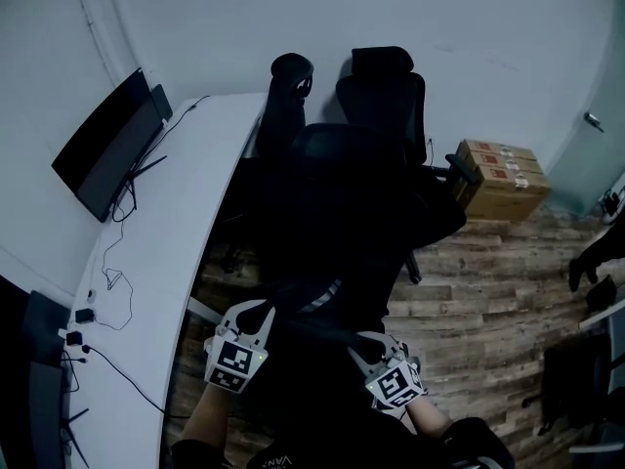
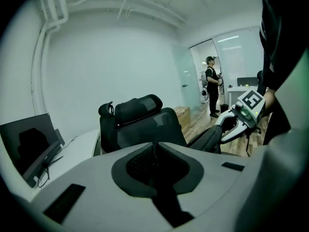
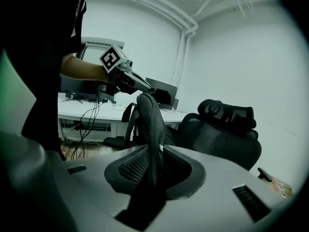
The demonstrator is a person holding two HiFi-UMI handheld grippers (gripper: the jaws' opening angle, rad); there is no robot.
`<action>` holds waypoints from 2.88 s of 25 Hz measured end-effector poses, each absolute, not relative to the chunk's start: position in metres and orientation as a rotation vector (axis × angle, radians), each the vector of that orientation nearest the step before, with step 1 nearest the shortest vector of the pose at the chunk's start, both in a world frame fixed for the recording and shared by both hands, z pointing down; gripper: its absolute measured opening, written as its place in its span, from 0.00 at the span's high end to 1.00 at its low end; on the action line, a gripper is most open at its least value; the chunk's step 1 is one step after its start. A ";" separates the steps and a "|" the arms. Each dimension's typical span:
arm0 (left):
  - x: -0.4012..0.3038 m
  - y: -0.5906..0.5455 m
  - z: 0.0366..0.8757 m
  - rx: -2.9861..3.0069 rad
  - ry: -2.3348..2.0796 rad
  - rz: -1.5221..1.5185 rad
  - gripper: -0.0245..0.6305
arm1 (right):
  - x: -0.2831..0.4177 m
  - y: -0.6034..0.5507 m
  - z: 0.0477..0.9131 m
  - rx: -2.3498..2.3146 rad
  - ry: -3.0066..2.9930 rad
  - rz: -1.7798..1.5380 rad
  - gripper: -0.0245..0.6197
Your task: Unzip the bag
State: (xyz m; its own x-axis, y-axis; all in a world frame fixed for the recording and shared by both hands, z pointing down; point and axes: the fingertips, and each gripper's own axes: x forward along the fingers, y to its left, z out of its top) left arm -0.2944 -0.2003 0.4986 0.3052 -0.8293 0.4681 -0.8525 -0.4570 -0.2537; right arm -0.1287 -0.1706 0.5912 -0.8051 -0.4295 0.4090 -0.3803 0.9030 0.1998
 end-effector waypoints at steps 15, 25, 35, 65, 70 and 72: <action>-0.389 -0.213 0.526 2.475 -1.652 0.674 0.90 | -0.140 -0.171 0.596 0.805 -2.449 -0.090 0.78; -0.423 -0.227 0.550 2.404 -1.638 0.489 0.90 | -0.146 -0.176 0.602 0.863 -2.374 -0.090 0.78; -0.436 -0.231 0.573 2.300 -1.643 0.346 0.90 | -0.149 -0.177 0.602 0.939 -2.369 -0.047 0.78; -0.392 -0.190 0.529 2.269 -1.835 0.350 0.76 | -0.140 -0.165 0.565 0.813 -2.597 0.107 0.65; -0.381 -0.175 0.517 2.258 -1.873 0.325 0.75 | -0.141 -0.166 0.546 0.776 -2.683 0.113 0.65; -0.376 -0.168 0.513 2.255 -1.885 0.317 0.75 | -0.139 -0.167 0.540 0.768 -2.718 0.115 0.65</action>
State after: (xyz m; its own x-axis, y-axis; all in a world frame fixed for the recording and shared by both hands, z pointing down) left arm -0.3758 -0.1677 0.5130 0.1711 -0.9447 0.2798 -0.9842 -0.1769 0.0047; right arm -0.1393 -0.1665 0.5395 -0.8068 -0.4973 0.3190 -0.5225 0.8526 0.0077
